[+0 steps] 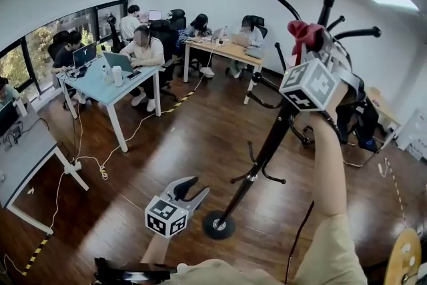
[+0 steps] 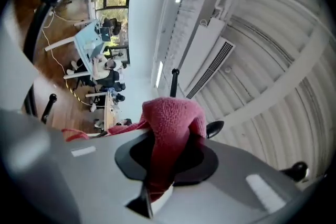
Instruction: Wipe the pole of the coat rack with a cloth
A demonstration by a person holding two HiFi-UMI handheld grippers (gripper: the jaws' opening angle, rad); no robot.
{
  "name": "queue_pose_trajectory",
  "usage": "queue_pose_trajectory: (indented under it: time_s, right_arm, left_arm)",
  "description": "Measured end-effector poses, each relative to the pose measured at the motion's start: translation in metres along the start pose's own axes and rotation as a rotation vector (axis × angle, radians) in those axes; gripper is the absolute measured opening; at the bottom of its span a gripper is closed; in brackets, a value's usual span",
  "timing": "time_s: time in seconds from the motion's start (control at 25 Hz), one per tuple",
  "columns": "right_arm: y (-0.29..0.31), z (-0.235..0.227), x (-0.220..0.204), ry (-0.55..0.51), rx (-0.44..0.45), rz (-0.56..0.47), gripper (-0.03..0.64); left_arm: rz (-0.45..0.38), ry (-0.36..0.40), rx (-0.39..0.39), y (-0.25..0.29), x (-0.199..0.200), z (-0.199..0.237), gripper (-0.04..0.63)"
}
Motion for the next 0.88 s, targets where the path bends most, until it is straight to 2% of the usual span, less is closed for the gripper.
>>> queue_pose_trajectory:
  time_s: [0.12,0.28,0.44,0.64,0.76,0.88]
  right_arm:
    - [0.016,-0.012,0.012,-0.034,-0.035,0.019,0.044]
    - [0.034,-0.025,0.047,-0.094,-0.063,-0.004,0.043]
    - [0.059,-0.034,0.077,-0.134,-0.045,-0.022,0.043]
    - [0.068,-0.033,0.107,-0.104,0.021,-0.104,0.043]
    - [0.061,-0.039,0.120,0.038,0.136,-0.200,0.046]
    - [0.029,-0.040,0.120,0.319,0.355,-0.333,0.046]
  left_arm:
    - [-0.011,-0.011,0.003,-0.006,0.000,0.010,0.169]
    - [-0.029,-0.025,0.017,-0.020,-0.003,0.023,0.169]
    - [-0.047,-0.034,0.049,-0.031,-0.002,0.029,0.169]
    - [-0.058,-0.046,0.086,-0.045,-0.003,0.029,0.169]
    - [-0.052,-0.040,0.094,-0.055,-0.001,0.029,0.169]
    - [-0.033,-0.047,0.104,-0.066,-0.006,0.021,0.169]
Point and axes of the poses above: the fingertips, and each gripper's own axes: y forward along the fingers, z to its left, x out of its top, the point moved 5 cm from there along -y, backward along the fingers, and after that the axes turned 5 degrees about -x, right-handed, at the moved point
